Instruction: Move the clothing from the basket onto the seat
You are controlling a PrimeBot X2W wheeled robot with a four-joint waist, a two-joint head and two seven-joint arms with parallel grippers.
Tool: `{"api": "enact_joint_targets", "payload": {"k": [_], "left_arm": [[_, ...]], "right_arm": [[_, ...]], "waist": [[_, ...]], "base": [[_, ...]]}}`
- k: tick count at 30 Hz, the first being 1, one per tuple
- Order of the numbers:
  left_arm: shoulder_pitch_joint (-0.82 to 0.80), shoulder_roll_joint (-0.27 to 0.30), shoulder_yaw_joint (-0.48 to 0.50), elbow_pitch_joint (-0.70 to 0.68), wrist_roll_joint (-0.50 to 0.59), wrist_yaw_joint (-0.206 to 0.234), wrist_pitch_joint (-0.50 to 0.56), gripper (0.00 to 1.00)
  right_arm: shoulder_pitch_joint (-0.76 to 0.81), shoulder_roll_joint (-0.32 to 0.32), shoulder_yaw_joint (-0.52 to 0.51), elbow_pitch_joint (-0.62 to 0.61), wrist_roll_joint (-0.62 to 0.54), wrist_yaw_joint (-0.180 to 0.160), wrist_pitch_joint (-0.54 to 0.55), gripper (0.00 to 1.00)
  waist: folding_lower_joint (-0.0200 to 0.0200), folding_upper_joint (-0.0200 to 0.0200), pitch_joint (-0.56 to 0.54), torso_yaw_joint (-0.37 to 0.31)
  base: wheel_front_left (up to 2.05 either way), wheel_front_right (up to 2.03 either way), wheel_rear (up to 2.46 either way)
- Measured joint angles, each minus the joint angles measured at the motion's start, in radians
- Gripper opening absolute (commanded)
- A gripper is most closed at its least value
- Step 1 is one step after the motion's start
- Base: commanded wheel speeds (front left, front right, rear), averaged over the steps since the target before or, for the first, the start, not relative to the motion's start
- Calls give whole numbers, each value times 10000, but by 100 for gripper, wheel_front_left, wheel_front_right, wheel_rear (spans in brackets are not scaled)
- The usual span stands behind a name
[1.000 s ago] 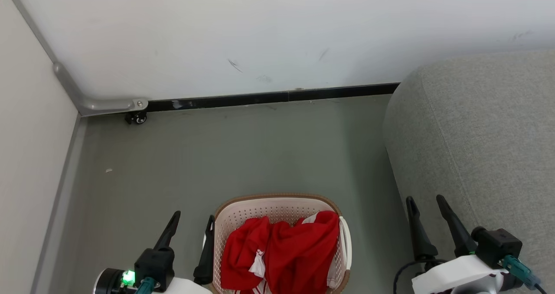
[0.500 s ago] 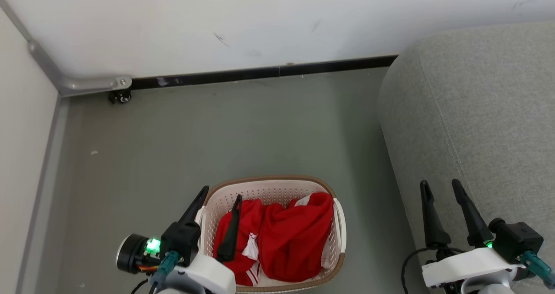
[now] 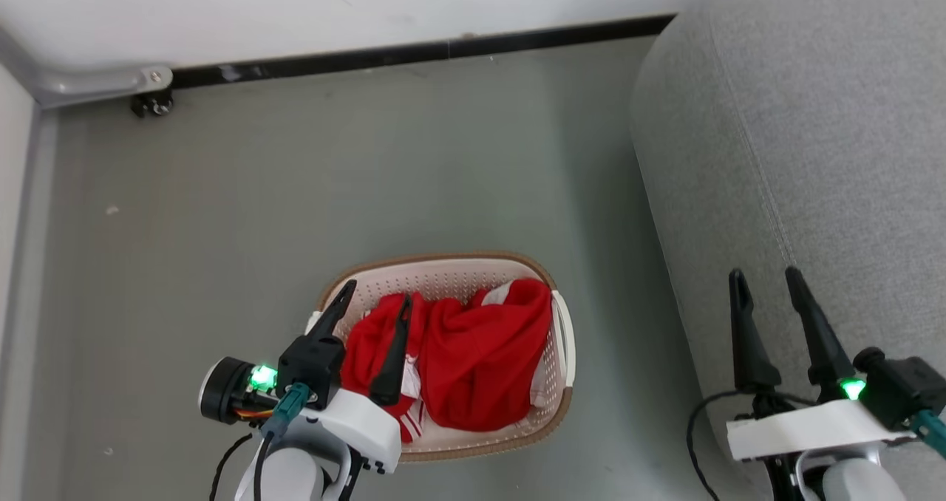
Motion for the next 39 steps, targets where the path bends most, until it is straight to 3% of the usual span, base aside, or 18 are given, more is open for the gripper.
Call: {"api": "enact_joint_targets", "payload": {"k": [39], "left_arm": [[-2479,750,10,2685,995,180,0,100]], "right_arm": [[-2138,0,593,-1225,568,2,-90,100]], "waist": [[0,0,3733,-1712]], "base": [[0,0,0]]}}
